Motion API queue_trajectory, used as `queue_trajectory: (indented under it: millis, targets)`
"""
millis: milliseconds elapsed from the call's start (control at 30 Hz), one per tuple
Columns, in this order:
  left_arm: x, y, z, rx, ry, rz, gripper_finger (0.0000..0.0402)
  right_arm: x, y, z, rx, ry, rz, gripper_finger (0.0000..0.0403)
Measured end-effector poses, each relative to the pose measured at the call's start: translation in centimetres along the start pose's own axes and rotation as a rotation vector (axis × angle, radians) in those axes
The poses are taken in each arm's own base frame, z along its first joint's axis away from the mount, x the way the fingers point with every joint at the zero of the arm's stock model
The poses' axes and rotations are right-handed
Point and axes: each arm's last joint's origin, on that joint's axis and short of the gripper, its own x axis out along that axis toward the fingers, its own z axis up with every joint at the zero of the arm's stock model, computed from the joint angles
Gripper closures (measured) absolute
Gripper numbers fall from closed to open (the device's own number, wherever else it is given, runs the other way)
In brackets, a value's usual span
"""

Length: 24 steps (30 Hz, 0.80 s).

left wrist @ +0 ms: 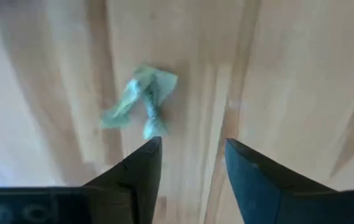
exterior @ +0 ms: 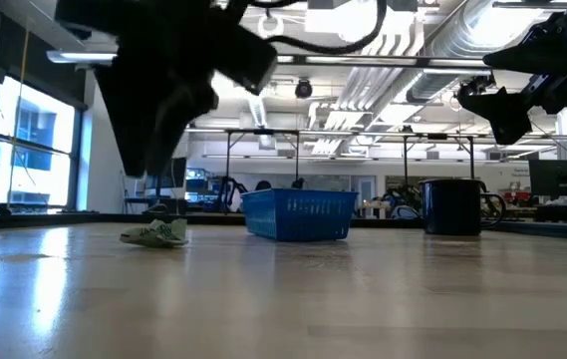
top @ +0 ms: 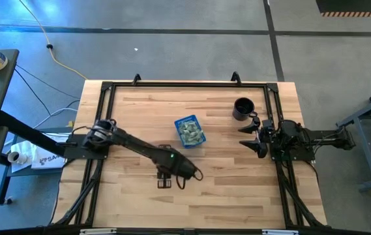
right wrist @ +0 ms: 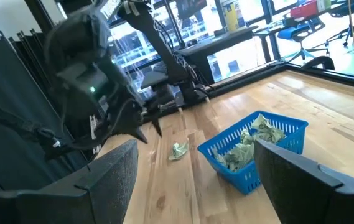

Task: Pick and place Stevia / Truvia into bins
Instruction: Put the top stevia packet into the basket

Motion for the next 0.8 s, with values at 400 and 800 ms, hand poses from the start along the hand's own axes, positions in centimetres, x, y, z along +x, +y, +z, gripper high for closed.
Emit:
queue_trajectory:
  millis: [400, 800]
  targets:
    - [-1.4, 5.4, -1.2, -0.086, -0.167, -0.187, 0.0237, 0.0, 0.0, 0.0, 0.000, 0.001, -0.001, 0.0096]
    - [1.9, 6.9, -5.8, 0.227, -0.324, -0.176, 0.0248, 0.0, 0.0, 0.0, 0.000, 0.002, -0.001, 0.0096]
